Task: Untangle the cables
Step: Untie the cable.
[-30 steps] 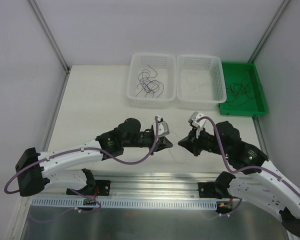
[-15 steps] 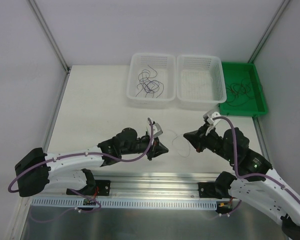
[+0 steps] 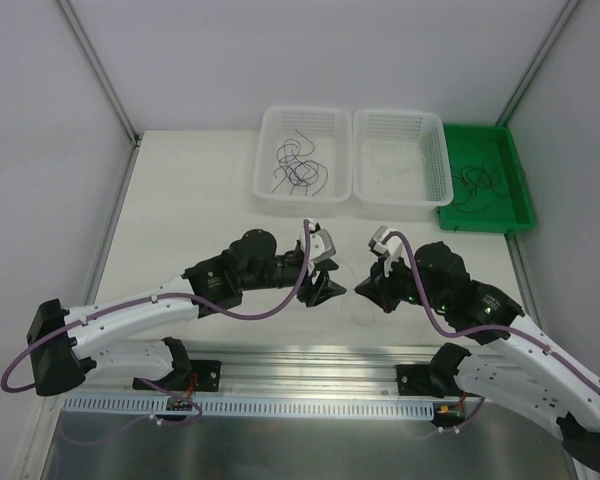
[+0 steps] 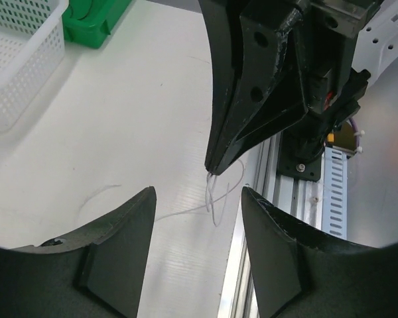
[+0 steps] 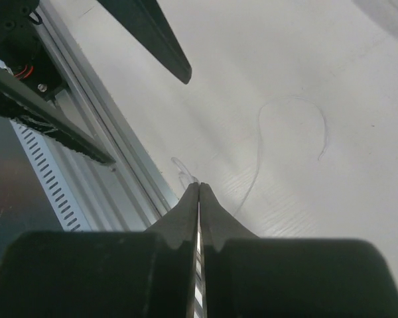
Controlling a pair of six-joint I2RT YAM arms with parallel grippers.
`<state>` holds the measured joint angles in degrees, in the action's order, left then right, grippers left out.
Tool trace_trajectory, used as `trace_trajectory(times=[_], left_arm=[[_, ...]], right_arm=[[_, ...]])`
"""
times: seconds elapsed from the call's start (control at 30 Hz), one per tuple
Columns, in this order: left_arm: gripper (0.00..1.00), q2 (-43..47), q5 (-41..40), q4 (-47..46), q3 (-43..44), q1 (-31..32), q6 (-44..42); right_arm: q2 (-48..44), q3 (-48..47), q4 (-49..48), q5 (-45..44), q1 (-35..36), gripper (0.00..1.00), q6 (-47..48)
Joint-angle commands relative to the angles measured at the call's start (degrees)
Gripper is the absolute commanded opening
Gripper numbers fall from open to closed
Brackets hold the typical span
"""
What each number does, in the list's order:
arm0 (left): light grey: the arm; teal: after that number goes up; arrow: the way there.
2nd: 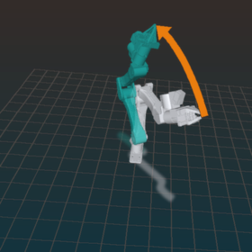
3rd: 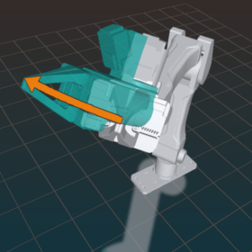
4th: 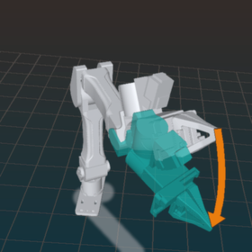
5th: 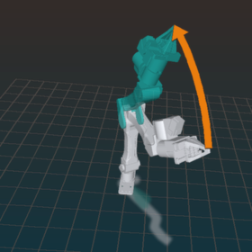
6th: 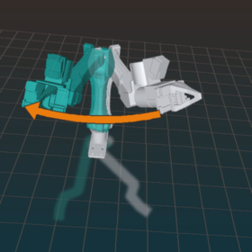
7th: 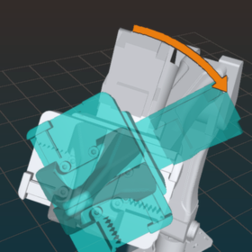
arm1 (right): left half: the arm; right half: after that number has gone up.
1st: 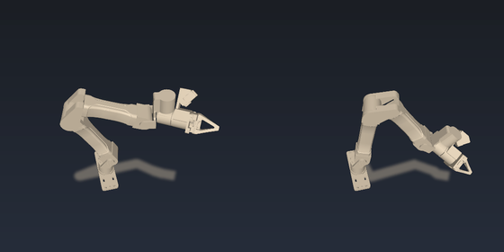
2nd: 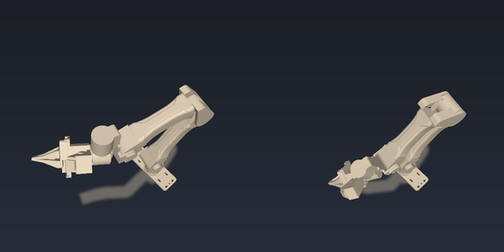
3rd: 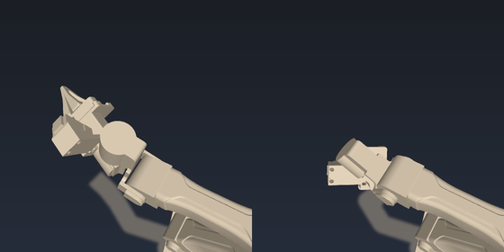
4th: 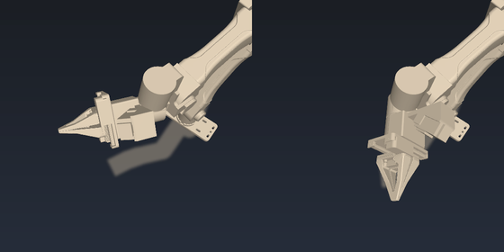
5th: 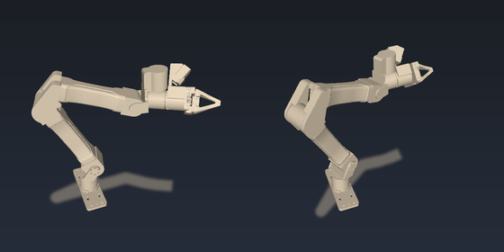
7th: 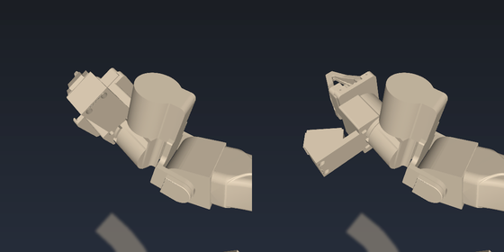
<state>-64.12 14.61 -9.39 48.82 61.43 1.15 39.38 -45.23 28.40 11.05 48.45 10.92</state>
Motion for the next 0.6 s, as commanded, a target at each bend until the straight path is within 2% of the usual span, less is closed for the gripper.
trace_trajectory(times=[0.0, 0.37, 0.57], left_arm=[[0.54, -1.61, 3.92, 6.92, 4.00, -0.43, -6.77], [0.44, -6.81, 10.35, 8.42, 7.69, -0.43, -8.53], [0.36, -8.21, 11.84, 8.51, 8.49, -0.43, -8.27]], right_arm=[[0.09, -3.37, 0.51, 3.45, 0.51, 0.01, 2.79], [-0.44, -3.28, 0.51, 3.80, 1.39, 0.01, 3.23], [-0.44, -3.28, 0.43, 3.80, 1.48, 0.01, 3.32]])
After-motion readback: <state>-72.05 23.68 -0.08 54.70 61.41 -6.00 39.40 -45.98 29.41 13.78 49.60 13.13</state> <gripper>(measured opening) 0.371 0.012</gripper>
